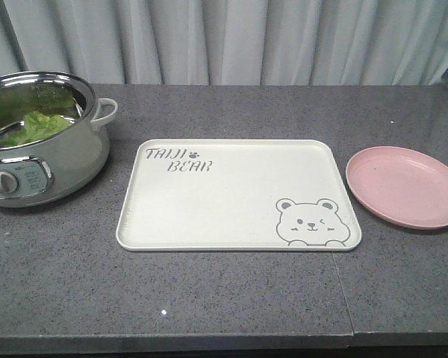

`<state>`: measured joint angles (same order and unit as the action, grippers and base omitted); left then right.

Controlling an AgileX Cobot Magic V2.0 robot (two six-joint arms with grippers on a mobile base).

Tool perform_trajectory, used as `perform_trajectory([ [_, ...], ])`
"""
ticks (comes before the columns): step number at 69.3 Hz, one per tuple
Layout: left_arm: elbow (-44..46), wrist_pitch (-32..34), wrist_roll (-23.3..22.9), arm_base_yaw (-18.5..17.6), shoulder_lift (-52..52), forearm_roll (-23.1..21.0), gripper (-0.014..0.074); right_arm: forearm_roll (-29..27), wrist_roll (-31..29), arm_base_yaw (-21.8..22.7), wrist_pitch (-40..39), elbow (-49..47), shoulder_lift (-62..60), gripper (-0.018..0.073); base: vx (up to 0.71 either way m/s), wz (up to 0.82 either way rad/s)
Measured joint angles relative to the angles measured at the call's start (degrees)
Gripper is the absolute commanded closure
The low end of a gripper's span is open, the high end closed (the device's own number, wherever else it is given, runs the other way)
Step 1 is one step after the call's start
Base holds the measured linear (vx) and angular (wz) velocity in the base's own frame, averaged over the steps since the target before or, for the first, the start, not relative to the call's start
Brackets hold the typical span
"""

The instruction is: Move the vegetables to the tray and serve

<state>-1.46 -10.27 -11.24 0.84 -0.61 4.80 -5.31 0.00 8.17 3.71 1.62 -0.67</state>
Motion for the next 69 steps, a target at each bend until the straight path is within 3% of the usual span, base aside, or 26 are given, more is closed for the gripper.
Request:
perform_trajectory([
  [69,0.0,0.0,0.0,0.0,0.0,0.0,0.0602,0.0,0.0,0.0,0.0,0.0,0.0,0.0565,0.01,0.0],
])
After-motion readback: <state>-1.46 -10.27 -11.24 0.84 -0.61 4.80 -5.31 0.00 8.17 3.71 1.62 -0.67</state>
